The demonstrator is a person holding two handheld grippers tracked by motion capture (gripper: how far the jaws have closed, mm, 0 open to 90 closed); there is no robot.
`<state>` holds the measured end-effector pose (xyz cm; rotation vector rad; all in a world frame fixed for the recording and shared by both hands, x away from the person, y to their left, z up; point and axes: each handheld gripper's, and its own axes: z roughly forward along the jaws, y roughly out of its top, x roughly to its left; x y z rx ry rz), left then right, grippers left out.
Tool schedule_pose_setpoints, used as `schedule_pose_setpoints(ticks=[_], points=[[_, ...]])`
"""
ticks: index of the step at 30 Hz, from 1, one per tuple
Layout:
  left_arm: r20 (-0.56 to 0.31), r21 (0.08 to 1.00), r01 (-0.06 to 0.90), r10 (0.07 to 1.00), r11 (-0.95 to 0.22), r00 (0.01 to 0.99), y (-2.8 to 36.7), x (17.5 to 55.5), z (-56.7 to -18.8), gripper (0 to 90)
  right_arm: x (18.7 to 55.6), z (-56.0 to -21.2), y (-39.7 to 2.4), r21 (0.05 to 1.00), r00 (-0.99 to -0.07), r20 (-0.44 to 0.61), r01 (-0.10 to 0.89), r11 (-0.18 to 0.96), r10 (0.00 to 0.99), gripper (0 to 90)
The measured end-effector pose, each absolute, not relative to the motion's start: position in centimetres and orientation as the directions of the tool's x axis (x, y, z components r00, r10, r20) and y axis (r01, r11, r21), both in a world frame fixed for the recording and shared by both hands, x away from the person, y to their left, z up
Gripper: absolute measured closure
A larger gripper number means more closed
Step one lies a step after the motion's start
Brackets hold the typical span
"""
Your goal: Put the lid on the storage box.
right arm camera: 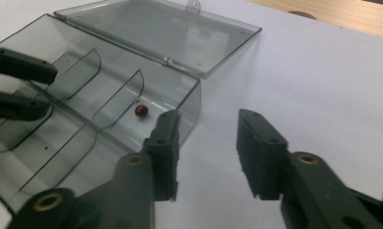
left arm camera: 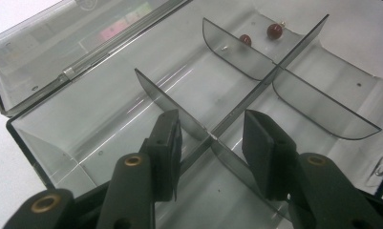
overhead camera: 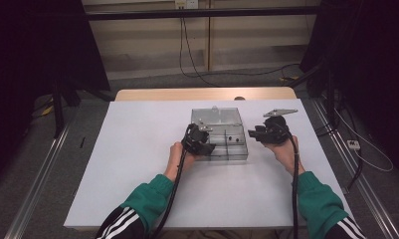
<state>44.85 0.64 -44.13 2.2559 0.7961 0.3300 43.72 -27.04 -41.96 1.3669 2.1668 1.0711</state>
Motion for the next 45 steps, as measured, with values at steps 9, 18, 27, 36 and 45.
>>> schedule_pose_setpoints(ticks=[9,18,27,36,45], points=[[0.004,0.698,0.449,0.630,-0.558,0.776,0.6,44.9,-44.1,58.0,46.7,-42.9,-26.2,0.718,-0.443,0.093,0.650,0.248,0.892,90.0],[0.001,0.694,0.447,0.622,-0.564,0.783,0.6,45.0,-44.1,58.5,49.3,-44.3,-25.3,0.695,-0.413,0.087,0.677,0.242,0.907,90.0],[-0.001,0.695,0.448,0.623,-0.562,0.782,0.6,45.0,-44.1,58.6,51.3,-45.7,-24.3,0.673,-0.400,0.111,0.704,0.227,0.910,90.0],[0.002,0.695,0.445,0.620,-0.565,0.785,0.6,45.0,-44.1,58.7,52.4,-46.1,-24.5,0.691,-0.366,0.141,0.702,0.173,0.920,90.0],[0.003,0.695,0.442,0.618,-0.567,0.787,0.6,45.0,-44.1,58.7,52.8,-45.9,-24.5,0.716,-0.373,0.134,0.677,0.171,0.918,90.0]])
